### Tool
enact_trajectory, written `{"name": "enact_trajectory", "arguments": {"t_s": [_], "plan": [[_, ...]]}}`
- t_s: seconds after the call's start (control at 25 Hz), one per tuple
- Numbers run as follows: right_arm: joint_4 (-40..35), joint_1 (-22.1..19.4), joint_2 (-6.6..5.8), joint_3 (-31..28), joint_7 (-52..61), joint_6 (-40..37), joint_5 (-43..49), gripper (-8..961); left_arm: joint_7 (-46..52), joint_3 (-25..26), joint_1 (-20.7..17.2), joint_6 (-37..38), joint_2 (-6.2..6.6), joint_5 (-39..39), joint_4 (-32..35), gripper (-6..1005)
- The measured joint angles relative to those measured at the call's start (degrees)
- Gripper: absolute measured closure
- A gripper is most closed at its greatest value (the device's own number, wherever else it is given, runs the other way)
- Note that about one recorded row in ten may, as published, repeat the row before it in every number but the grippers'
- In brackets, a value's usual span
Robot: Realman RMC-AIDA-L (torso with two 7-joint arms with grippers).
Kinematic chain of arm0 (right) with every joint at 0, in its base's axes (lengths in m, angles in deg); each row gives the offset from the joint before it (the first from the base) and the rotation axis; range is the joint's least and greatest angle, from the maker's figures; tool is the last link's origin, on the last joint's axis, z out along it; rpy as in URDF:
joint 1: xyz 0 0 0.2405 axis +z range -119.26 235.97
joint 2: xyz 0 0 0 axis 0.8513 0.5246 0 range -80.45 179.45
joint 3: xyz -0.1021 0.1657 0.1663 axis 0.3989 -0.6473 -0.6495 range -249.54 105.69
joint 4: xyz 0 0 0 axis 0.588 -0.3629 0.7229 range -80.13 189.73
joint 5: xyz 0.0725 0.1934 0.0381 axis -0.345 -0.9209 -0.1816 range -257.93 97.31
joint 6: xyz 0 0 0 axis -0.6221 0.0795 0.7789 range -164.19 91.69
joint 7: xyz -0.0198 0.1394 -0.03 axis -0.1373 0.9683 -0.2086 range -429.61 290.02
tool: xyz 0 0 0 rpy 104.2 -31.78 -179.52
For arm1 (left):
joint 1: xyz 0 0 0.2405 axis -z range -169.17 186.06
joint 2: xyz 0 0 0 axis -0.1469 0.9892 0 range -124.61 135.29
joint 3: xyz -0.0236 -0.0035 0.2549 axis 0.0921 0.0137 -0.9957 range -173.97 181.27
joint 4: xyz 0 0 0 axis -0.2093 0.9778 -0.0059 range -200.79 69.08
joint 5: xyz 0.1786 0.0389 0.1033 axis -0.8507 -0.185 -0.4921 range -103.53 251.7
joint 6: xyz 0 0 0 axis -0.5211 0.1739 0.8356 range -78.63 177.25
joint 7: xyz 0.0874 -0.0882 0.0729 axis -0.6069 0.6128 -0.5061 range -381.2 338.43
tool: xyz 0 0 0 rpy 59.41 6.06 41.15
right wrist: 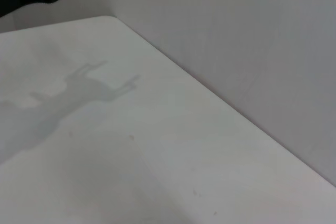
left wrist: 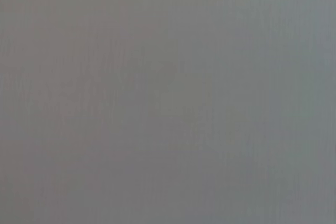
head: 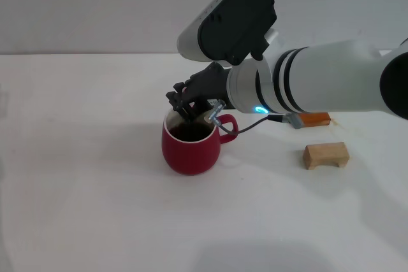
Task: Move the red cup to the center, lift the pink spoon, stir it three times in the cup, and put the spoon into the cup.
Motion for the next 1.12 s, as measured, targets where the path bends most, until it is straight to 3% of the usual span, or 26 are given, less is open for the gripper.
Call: {"name": "enact_trajectory", "arguments": {"t_s": [0.6, 0.76, 0.88, 0.92, 1.0, 1.04, 1.08, 1.12], "plan": [[-0.48, 0.37, 0.09, 0.07, 0.30, -0.56, -0.35, 759, 0.00, -0.06, -0.23, 0.31, 0.00, 0.00, -0.33, 170], [0.55, -0.26, 0.09, 1.82, 0.04, -4.05, -0.01, 741, 0.26, -0.12, -0.37, 0.35, -0.08, 0.00, -0.36, 170], [2.24, -1.80, 0.09, 4.01, -0.22, -9.10, 2.19, 717, 0.63, -0.14, -0.44, 0.36, -0.10, 0.00, -0.36, 170], [3.54, -4.28, 0.08, 5.75, -0.24, -15.31, 6.37, 709, 0.66, -0.15, -0.47, 0.36, -0.11, 0.00, -0.37, 170], [3.99, -5.84, 0.08, 6.49, -0.10, -18.42, 8.32, 706, 0.66, -0.15, -0.47, 0.36, -0.11, 0.00, -0.37, 170], [4.44, -8.02, 0.09, 7.36, -0.04, -22.98, 10.38, 705, 0.80, -0.15, -0.47, 0.36, -0.13, 0.01, -0.36, 170], [4.63, -12.88, 0.11, 8.65, -0.02, -33.53, 14.01, 704, 0.95, -0.15, -0.46, 0.36, -0.13, 0.00, -0.33, 170], [4.16, -15.36, 0.14, 9.08, -0.06, -39.41, 15.18, 702, 1.36, -0.15, -0.40, 0.36, -0.13, 0.00, -0.26, 170]]}}
